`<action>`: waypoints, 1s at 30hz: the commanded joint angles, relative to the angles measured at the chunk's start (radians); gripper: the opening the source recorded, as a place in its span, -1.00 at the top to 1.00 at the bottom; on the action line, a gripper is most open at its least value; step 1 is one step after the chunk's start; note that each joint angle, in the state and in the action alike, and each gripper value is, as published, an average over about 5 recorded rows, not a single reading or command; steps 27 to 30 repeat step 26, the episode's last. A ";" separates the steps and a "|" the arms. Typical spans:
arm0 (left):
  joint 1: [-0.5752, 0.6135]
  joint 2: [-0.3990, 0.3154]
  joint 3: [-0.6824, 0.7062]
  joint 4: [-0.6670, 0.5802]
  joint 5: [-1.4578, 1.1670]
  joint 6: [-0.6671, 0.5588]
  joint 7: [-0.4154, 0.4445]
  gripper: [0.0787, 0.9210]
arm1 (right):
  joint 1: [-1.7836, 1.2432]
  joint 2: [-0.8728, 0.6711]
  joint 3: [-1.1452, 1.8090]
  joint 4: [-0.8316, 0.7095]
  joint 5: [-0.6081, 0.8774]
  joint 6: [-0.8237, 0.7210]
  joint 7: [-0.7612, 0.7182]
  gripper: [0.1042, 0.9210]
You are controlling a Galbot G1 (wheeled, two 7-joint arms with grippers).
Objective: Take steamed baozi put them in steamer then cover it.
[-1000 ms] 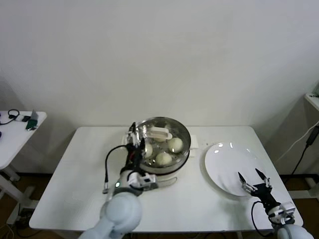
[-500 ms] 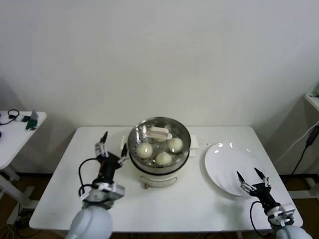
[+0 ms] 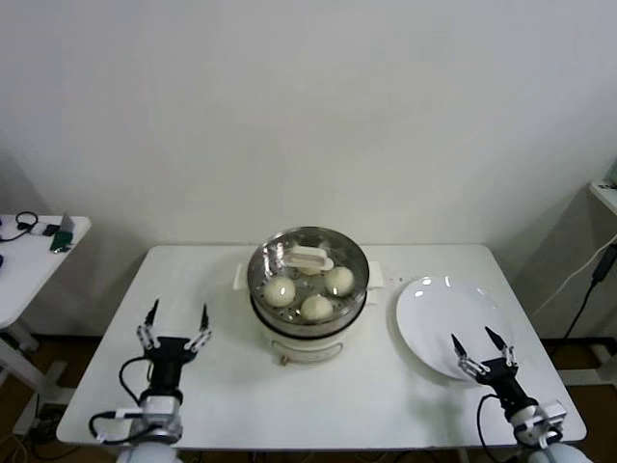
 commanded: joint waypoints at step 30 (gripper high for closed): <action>0.091 -0.083 -0.091 0.086 -0.170 -0.202 0.108 -0.77 | -0.030 0.016 0.007 0.024 0.014 0.039 0.008 -0.76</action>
